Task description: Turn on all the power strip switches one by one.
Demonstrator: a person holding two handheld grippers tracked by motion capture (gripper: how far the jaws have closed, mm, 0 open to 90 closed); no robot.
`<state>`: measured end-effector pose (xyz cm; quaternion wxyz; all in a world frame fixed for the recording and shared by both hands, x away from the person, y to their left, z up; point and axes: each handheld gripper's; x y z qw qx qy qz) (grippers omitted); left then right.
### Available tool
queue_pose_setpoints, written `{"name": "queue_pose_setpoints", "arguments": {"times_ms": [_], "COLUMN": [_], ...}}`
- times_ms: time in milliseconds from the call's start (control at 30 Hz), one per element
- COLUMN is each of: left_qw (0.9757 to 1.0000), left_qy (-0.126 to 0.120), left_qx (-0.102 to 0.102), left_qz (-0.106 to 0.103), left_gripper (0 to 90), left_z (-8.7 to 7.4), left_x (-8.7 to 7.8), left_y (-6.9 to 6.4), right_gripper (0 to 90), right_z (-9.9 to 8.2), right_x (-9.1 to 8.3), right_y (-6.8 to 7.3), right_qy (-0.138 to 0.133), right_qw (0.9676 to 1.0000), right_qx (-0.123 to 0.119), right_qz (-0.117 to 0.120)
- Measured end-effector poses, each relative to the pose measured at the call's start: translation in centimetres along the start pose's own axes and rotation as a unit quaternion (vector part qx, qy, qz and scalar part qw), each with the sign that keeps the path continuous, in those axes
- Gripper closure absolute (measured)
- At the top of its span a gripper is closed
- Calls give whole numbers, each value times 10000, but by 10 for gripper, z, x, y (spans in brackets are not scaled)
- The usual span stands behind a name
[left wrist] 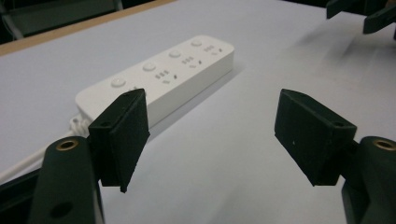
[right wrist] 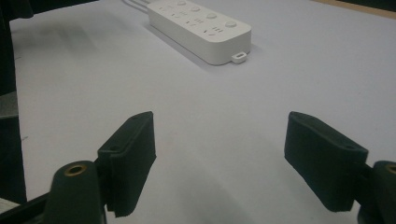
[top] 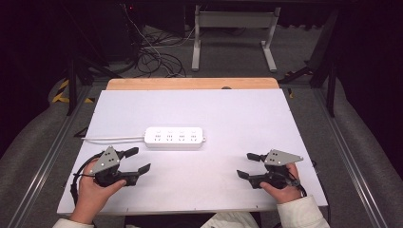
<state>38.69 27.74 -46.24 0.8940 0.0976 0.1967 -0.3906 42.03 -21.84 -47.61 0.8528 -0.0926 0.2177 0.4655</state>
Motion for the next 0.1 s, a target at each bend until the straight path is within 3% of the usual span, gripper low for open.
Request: {"name": "queue_pose_setpoints", "arguments": {"times_ms": [100], "left_qw": [9999], "left_qy": [101], "left_qx": [10], "left_qz": [48], "left_gripper": [263], "left_z": [-12], "left_x": [0], "left_y": [3], "right_gripper": [258], "right_z": [0], "right_x": [0], "right_y": [0], "right_qy": [-5], "right_qw": [10000], "right_qx": [7], "right_qz": [-5]}}
Point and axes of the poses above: each handheld gripper's, and its own axes: x roughly forward along the jaws, z roughly out of its top, y roughly to its left, and after that the axes turned 1 degree about y, right-handed
